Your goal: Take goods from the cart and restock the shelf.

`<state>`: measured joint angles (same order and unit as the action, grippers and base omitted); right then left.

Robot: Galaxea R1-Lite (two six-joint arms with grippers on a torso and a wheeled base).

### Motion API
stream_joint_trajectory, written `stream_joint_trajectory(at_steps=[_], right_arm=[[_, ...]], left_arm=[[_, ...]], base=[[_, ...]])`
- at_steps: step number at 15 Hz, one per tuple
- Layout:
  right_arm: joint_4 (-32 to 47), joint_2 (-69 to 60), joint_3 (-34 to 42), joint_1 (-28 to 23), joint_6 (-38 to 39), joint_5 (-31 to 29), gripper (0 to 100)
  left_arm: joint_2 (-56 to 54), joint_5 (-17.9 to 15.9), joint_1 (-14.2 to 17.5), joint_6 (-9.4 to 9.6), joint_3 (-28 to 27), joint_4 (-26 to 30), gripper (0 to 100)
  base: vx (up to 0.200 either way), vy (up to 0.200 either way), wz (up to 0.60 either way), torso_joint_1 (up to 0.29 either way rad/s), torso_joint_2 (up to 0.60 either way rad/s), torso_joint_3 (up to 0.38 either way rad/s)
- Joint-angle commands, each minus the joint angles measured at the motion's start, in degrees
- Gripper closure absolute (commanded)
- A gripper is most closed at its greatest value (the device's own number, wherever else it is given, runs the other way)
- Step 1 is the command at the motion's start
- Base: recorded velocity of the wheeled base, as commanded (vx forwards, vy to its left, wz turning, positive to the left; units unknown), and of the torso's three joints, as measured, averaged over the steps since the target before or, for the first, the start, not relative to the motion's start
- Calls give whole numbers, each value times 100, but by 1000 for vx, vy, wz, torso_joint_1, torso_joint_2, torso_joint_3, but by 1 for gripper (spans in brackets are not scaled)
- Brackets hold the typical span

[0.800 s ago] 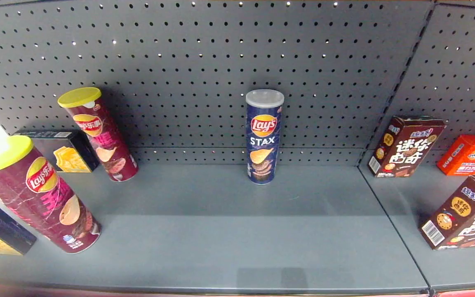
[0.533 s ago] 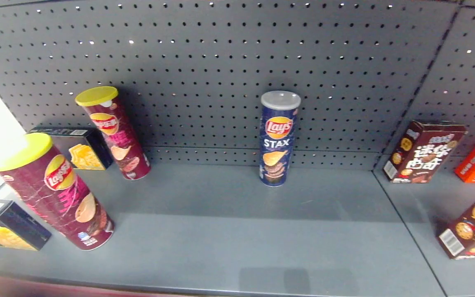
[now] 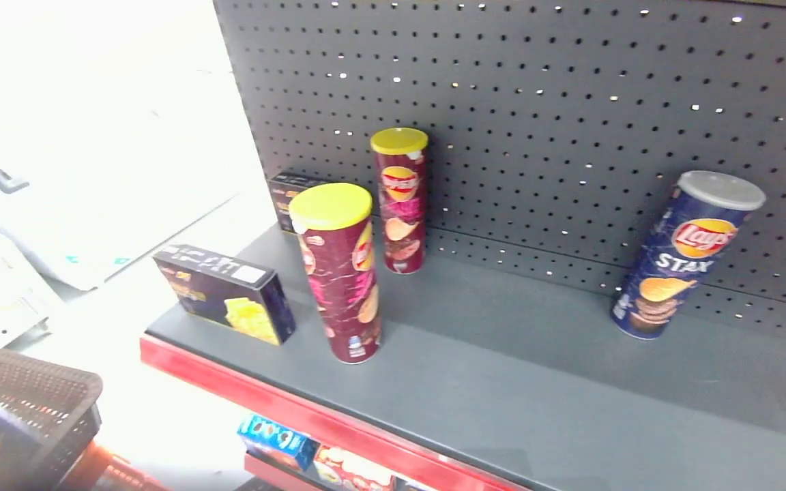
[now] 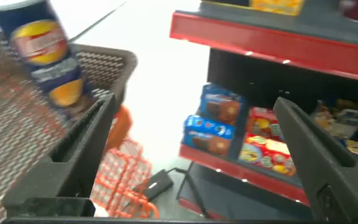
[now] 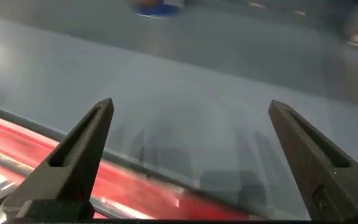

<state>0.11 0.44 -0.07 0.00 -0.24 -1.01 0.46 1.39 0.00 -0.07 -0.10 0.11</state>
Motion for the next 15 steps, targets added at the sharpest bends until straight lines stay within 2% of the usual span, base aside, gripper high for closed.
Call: stream_joint_trajectory(at_steps=[1,12,15], right_arm=[[-2,0,-1,0,-2,-4,0],[-2,0,7,0,-2,-4,0],[-2,0,7,0,-2,-4,0]], left_arm=[[-2,2,0,-1,1,-2,0],[-2,2,0,-1,1,-2,0],[6,10,0,16,10,-2,0]], base=[[0,0,600,12,2,-2],[0,0,600,3,3,0],[0,0,0,0,0,0]])
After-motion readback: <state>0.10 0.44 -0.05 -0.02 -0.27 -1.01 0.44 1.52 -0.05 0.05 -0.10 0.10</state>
